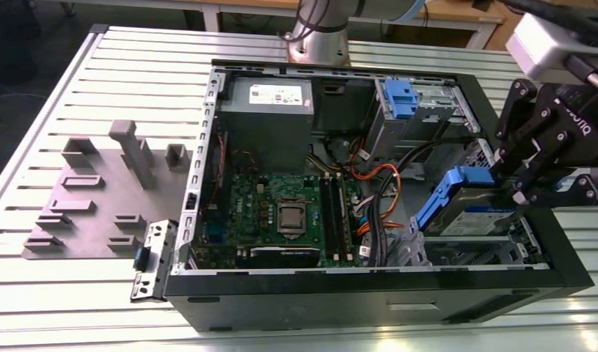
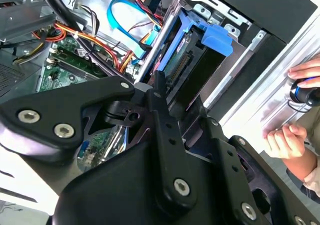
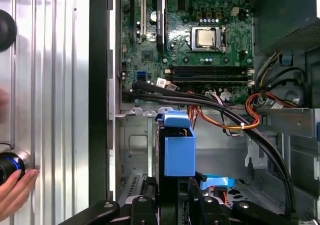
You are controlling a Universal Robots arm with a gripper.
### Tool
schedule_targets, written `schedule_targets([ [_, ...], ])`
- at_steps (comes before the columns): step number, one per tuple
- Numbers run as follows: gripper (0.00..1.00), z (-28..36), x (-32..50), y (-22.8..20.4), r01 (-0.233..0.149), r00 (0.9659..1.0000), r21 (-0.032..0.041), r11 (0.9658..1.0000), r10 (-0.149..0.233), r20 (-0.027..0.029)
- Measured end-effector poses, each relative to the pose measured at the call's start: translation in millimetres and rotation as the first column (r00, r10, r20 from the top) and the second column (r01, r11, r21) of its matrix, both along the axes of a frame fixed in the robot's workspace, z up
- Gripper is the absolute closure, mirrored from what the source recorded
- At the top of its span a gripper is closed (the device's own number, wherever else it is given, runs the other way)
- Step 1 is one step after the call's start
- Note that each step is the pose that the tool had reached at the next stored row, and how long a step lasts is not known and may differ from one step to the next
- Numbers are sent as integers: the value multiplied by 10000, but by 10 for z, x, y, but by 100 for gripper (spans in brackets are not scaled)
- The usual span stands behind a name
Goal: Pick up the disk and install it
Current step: 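Insert the disk into the insertion slot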
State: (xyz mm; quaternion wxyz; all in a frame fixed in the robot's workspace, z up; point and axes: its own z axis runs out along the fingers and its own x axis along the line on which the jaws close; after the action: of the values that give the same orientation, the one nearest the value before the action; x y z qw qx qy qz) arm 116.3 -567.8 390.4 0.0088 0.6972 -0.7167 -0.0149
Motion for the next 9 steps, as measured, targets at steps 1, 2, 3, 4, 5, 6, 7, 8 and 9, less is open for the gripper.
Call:
schedule_targets([
  [1, 65, -18, 0, 0, 0, 10000, 1, 10000, 0, 0],
  [2, 65, -36, 0, 0, 0, 10000, 1, 10000, 0, 0],
  [3, 65, -56, 0, 0, 0, 10000, 0, 10000, 0, 0],
  [4, 65, -73, 0, 0, 0, 10000, 0, 10000, 0, 0],
  [5, 65, -92, 0, 0, 0, 10000, 0, 10000, 0, 0],
  [6, 65, -110, 0, 0, 0, 10000, 1, 10000, 0, 0],
  [7, 65, -128, 0, 0, 0, 10000, 1, 10000, 0, 0],
  [8, 65, -146, 0, 0, 0, 10000, 1, 10000, 0, 0],
  [9, 65, -164, 0, 0, 0, 10000, 0, 10000, 0, 0],
])
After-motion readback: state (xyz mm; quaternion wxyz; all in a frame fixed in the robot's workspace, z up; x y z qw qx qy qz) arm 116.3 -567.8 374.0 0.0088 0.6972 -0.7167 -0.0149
